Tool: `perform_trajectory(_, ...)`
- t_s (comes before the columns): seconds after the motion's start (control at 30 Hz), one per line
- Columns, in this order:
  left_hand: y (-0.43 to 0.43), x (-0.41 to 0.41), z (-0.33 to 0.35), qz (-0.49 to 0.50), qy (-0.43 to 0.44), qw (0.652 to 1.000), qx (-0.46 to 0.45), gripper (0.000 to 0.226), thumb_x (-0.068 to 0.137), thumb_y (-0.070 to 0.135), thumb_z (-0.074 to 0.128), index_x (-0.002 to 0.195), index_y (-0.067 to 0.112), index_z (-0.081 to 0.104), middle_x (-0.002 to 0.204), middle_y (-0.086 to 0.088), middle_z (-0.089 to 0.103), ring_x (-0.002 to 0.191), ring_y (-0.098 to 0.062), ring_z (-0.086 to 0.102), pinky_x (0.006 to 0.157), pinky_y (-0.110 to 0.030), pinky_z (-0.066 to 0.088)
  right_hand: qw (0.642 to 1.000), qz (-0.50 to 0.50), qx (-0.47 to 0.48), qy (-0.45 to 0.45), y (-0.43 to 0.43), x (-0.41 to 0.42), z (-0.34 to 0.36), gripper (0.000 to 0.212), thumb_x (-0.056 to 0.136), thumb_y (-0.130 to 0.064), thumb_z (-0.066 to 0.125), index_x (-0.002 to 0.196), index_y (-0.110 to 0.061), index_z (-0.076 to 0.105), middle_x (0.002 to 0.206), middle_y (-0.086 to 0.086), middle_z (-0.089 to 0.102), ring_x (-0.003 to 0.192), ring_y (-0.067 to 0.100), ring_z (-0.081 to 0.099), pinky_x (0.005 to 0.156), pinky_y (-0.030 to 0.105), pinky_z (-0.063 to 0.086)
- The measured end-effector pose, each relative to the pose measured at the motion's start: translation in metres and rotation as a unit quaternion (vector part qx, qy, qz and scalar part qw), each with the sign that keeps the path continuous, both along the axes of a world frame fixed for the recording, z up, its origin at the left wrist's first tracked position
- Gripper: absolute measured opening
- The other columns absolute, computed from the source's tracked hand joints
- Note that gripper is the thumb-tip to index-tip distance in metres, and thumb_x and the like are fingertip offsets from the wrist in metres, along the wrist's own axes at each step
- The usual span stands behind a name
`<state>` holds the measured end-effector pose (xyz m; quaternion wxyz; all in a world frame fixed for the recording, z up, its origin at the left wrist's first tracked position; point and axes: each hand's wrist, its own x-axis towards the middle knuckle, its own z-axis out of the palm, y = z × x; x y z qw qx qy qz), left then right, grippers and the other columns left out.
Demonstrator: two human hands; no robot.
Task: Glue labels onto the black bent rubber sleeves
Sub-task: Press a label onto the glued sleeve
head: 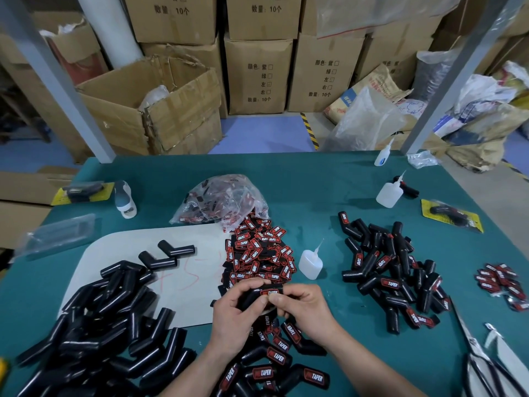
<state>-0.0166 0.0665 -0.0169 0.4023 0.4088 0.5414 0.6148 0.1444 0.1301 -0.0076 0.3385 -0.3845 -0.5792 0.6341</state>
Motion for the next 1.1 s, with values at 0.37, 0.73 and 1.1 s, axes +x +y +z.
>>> perform_trajectory(0.37,-0.001,0.001,0.0,-0.028,-0.065,0.997,-0.03,0.045,0.087,-0.016,0.07,0.105,0.025,0.08,0.114,-0.005,0.076,0.106,-0.02,0.073,0.081,-0.03,0.062,1.0,-0.007,-0.007,0.006,0.003,0.0,-0.006,0.038,0.081,-0.048,0.079,0.073,-0.011,0.074,0.061,0.004,0.064,0.057,0.012,0.054,0.057,0.023,0.045)
perform_trajectory(0.73,-0.001,0.002,0.004,-0.012,-0.055,0.998,0.006,0.035,0.087,-0.013,0.07,0.101,0.017,0.08,0.113,-0.008,0.075,0.104,-0.017,0.073,0.079,-0.019,0.059,1.0,0.008,0.013,0.0,0.004,0.001,-0.01,0.032,0.087,-0.041,0.076,0.072,-0.013,0.073,0.064,0.003,0.066,0.061,0.012,0.057,0.061,0.024,0.046)
perform_trajectory(1.1,-0.002,-0.002,0.004,0.005,-0.037,0.998,0.049,0.026,0.081,0.005,0.076,0.095,0.026,0.078,0.109,-0.01,0.076,0.104,-0.021,0.073,0.092,-0.024,0.056,0.999,0.027,0.038,0.021,-0.003,0.0,0.003,0.023,0.09,-0.033,0.074,0.077,-0.014,0.076,0.068,0.001,0.066,0.065,0.016,0.057,0.063,0.033,0.046)
